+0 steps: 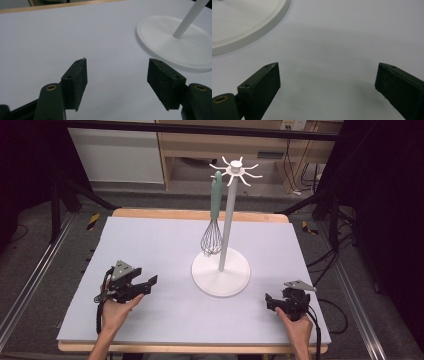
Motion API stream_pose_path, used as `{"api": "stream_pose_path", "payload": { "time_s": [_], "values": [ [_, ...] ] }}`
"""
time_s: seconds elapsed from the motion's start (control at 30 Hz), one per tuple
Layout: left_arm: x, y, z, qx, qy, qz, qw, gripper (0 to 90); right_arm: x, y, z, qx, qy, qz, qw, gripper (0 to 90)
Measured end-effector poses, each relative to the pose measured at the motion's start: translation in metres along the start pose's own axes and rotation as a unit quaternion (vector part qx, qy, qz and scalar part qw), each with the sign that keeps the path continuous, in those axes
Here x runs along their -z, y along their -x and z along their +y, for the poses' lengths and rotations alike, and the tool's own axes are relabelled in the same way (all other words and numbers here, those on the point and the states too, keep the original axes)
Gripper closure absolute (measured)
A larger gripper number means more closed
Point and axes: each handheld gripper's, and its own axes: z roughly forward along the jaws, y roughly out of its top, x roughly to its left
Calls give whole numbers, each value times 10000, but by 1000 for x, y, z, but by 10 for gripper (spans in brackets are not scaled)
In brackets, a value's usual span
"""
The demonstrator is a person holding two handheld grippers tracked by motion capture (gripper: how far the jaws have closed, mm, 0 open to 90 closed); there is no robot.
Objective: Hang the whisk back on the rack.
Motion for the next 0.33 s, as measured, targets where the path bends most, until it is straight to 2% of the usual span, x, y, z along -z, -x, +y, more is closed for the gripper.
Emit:
{"api": "stream_pose_path", "payload": {
  "time_s": [0.17, 0.33],
  "values": [
    [-1, -21, -14, 274, -152, 171, 9994, 316, 1, 2, -2, 12, -11, -33, 10000, 67],
    [0, -34, -24, 385, -249, 348, 9983, 311, 5, 6, -5, -40, -8, -61, 10000, 69]
  ]
}}
